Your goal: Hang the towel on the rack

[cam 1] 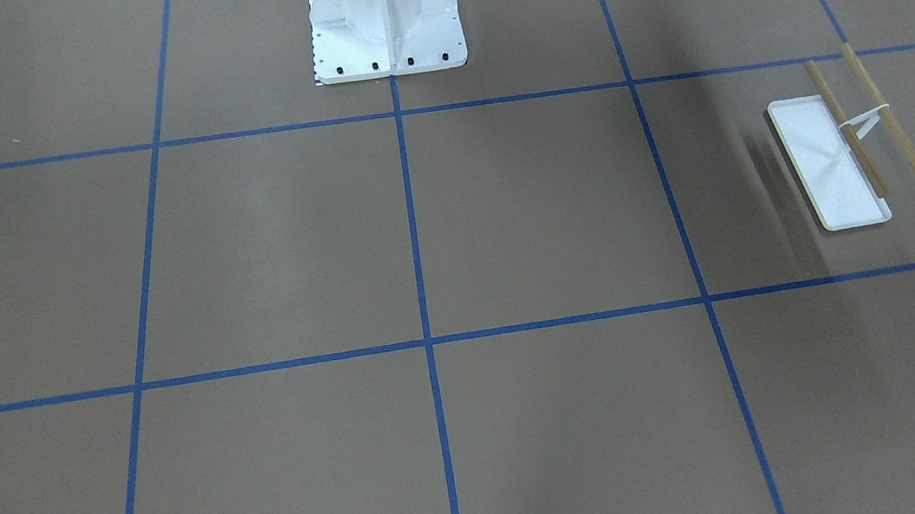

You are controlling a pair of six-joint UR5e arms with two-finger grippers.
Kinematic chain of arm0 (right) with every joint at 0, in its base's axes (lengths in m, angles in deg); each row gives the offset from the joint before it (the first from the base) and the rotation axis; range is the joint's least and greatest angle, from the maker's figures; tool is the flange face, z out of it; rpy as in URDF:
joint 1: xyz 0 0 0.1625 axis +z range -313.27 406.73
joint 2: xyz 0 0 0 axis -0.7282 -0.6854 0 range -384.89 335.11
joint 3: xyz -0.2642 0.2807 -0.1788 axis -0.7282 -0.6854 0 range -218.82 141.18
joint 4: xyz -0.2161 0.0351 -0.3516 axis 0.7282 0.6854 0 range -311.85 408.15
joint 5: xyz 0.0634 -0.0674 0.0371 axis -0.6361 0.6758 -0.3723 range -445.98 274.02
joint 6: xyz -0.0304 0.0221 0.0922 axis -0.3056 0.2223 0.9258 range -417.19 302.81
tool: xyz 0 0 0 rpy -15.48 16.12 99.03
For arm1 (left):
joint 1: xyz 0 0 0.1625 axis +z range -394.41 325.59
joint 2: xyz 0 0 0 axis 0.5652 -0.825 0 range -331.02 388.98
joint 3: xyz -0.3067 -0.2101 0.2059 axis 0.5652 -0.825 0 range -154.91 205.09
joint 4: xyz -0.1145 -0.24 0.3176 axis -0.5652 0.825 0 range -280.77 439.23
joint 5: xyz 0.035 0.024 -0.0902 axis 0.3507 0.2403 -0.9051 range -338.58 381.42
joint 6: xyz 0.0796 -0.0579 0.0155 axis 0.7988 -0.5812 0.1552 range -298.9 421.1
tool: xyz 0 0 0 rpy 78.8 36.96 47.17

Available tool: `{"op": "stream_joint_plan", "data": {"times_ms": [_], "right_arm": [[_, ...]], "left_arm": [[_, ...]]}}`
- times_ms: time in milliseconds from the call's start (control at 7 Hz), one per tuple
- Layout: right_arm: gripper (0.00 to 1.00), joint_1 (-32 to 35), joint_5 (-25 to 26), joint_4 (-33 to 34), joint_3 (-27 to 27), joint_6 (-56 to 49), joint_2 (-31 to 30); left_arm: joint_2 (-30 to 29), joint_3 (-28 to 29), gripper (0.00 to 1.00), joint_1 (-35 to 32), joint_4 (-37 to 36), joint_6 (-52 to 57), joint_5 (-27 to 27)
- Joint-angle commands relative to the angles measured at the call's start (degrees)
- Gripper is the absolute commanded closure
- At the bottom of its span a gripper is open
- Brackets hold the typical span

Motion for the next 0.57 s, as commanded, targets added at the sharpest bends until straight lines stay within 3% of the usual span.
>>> {"op": "stream_joint_plan", "data": {"times_ms": [0,143,429], "right_arm": [[1.0,-9.8,-1.3,3.2,15.1,23.2,-0.4],[1.0,-16.5,-0.8,2.8,19.8,36.7,1.1],[1.0,-27.8,2.4,-1.8,21.4,59.4,9.0]], "left_arm": [[-4.8,0.0,0.02,4.3,4.4,-15.9,-0.5],[-8.3,0.0,0.02,7.1,7.4,-28.0,-0.9],[-16.0,0.0,0.02,13.2,9.7,-48.0,-0.8]]}}
